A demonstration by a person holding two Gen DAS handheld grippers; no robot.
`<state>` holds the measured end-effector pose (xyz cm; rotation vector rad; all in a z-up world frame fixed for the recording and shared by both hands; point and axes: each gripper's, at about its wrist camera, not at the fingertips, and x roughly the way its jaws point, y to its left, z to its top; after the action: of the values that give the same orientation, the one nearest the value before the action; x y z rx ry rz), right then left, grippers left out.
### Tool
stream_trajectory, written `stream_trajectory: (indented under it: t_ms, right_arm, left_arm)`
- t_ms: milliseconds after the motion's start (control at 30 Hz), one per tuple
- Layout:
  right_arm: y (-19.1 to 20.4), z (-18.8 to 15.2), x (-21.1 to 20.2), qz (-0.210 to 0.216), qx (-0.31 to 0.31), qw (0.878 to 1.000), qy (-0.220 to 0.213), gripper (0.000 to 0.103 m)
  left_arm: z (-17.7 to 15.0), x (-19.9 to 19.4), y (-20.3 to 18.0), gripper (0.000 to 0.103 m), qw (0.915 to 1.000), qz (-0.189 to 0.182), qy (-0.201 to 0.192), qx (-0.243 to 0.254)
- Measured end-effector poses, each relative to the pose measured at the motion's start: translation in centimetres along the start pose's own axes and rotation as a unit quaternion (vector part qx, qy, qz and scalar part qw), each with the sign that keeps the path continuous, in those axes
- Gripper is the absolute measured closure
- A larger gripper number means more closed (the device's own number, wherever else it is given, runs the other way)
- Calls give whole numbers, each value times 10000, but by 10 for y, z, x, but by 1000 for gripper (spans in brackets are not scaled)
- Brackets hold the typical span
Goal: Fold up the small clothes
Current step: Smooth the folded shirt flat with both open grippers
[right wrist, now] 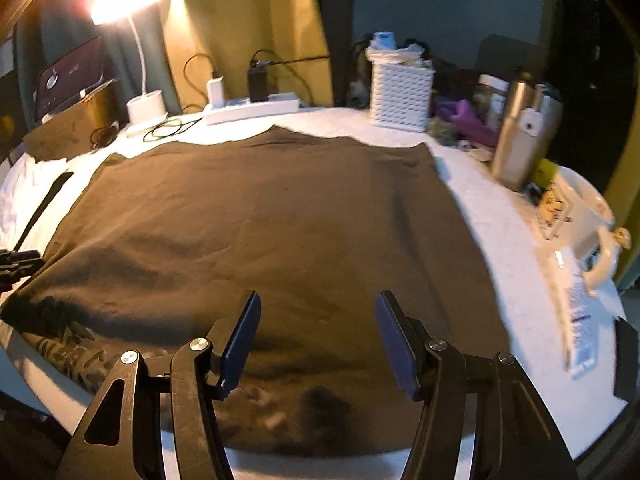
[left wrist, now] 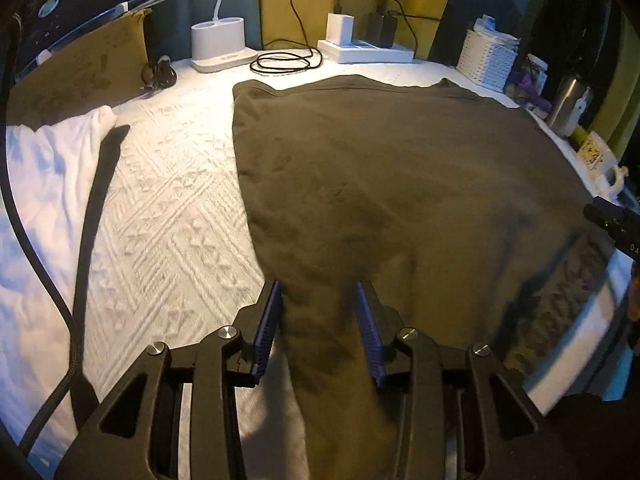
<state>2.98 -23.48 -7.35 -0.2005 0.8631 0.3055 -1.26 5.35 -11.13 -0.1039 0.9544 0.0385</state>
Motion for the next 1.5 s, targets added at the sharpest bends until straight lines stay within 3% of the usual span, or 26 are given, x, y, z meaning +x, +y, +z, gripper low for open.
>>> stream_trajectory:
  t_ms: [133, 567, 600, 667, 967, 1267, 1333, 1400, 1500]
  right_arm:
    - [2, -2, 26, -106, 11, 9993, 362, 41]
    - [-4, 5, 34, -82, 83, 9992, 371, 41]
    - [-4, 5, 35, -76, 84, 9993, 369, 41]
    - [-5, 5, 35, -62, 84, 9993, 363, 41]
    - [-8, 7, 37, -50, 102, 9993, 365, 41]
    - [-24, 17, 37, -83, 360, 9984, 418, 41]
    - [-34, 23, 37, -140, 474, 9980, 388, 41]
    - [-43, 29, 38, -228, 570, 9975, 347, 41]
    - [-56, 38, 42, -314, 703, 9966, 293, 41]
  left_arm:
    - [4, 4, 6, 65, 10000, 60, -50, 11]
    - [17, 12, 12, 61, 9994, -137, 16, -332]
    - [17, 12, 11, 68, 9995, -124, -37, -304]
    - [17, 14, 9, 98, 9996, -125, -79, -230]
    - [24, 15, 23, 99, 9991, 163, -191, -340]
    - [37, 1, 33, 95, 9981, -75, -46, -612]
    - [44, -3, 36, 88, 9979, 6, -129, -634]
    - [52, -4, 39, 66, 9974, -48, -231, -687]
    - [67, 7, 39, 63, 9973, -47, -230, -701]
